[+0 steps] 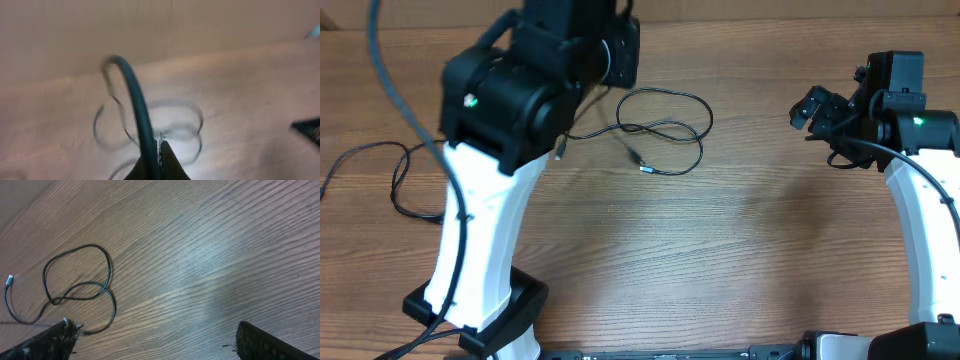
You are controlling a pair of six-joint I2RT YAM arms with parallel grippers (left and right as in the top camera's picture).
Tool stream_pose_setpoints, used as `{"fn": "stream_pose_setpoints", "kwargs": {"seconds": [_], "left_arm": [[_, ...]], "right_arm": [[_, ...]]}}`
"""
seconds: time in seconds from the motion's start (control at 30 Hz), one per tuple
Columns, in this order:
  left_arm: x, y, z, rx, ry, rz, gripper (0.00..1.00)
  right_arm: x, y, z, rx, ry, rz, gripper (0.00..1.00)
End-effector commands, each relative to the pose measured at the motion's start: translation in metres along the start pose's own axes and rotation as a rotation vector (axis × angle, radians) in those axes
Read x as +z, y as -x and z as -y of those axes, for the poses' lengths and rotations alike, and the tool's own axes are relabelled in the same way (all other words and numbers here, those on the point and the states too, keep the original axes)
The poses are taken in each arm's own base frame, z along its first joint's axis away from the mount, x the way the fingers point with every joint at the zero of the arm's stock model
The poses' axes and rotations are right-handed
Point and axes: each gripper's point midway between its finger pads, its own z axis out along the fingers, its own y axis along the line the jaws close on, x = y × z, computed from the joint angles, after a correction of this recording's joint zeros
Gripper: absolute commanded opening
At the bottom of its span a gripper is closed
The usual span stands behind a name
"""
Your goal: Untangle cables
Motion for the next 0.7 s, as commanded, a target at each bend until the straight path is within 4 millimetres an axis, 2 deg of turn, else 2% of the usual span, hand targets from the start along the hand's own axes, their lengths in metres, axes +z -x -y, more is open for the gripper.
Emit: {"fn": "stream_pose_setpoints", "kwargs": {"seconds": [0.0,0.07,0.2,0.27,0.33,0.4,0.5,0.67], "left_arm": [[0.025,-0.045,0.004,-0.039,-0.011,-0.194,0.04],[0.043,-0.079,0.012,-0.030,-0.046,-0.339,0.04],[0.072,-0.137,0.014,-0.020,-0.045,-0.554,0.04],[0.081,-0.156,0.015,-0.021,-0.047,-0.619,0.04],[0.091,-0.183,0.014,-0.021,-0.043,-0.706,0.04],[0.102,-0.219,0.009,-0.008,-0.017,-0.806,0.04],[0.113,-0.254,0.009,0.003,-0.009,-0.889,0.04],[0.120,-0.295,0.008,0.035,0.008,-0.975,0.04]], "right_arm": [[-0.001,0.001,0.000,0.005,0.001,0.004,1.00],[-0.001,0.001,0.000,0.005,0.001,0.004,1.00],[-0.001,0.001,0.000,0.005,0.001,0.004,1.00],[-0.001,0.001,0.000,0.005,0.001,0.004,1.00],[-0.001,0.001,0.000,0.005,0.001,0.004,1.00],[-0.001,0.001,0.000,0.005,0.001,0.005,1.00],[-0.001,0.001,0.000,0.005,0.001,0.005,1.00],[-0.001,0.001,0.000,0.005,0.001,0.004,1.00]]}}
